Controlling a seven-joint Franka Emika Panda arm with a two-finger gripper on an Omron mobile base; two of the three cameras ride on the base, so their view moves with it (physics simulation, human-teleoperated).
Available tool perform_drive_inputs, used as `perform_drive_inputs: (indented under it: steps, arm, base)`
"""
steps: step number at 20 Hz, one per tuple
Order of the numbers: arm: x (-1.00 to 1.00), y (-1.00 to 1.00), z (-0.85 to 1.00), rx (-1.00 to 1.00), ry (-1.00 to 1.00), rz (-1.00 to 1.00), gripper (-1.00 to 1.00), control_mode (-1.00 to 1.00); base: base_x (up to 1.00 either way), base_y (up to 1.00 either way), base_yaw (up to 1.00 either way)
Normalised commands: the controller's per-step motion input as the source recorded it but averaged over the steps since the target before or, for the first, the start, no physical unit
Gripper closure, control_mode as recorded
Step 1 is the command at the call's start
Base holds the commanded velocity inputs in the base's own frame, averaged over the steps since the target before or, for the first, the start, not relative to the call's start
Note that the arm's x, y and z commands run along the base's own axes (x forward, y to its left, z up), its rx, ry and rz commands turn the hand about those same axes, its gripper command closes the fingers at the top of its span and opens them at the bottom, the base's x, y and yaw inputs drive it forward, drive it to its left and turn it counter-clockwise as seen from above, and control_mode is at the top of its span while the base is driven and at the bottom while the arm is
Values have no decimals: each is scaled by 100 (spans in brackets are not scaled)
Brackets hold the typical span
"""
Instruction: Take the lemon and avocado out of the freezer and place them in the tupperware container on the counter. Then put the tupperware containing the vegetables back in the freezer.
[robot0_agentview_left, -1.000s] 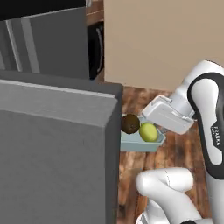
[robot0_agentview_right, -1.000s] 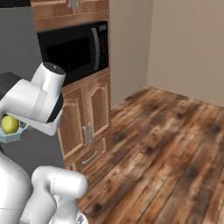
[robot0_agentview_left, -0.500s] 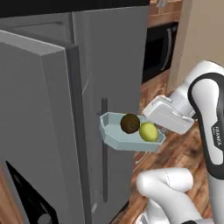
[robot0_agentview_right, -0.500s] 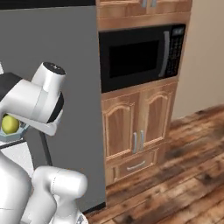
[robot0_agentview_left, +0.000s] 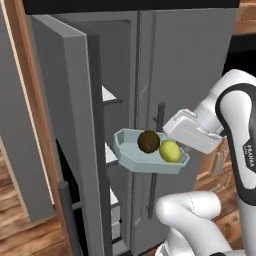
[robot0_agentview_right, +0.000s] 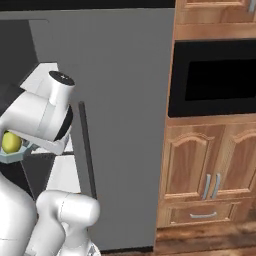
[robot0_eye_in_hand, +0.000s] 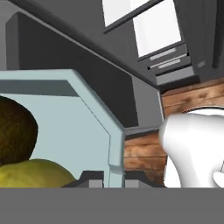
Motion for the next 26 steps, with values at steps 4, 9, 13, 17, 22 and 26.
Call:
perform_drive_inputs:
  steps: [4, 9, 13, 17, 22, 26]
  arm:
    - [0, 0, 0, 0, 0, 0, 100, 100]
    - [0, 0, 0, 0, 0, 0, 100, 100]
    - [0, 0, 0, 0, 0, 0, 100, 100]
    - [0, 0, 0, 0, 0, 0, 100, 100]
    - [-3, -1, 0, 0, 0, 0, 100, -100]
    - [-6, -10, 15, 0, 1, -12, 100, -100]
  base:
    - [53, -25, 37]
    - [75, -12, 25]
    - [72, -1, 20]
    - [56, 0, 16]
    - [2, 0, 2]
    - [0, 0, 0]
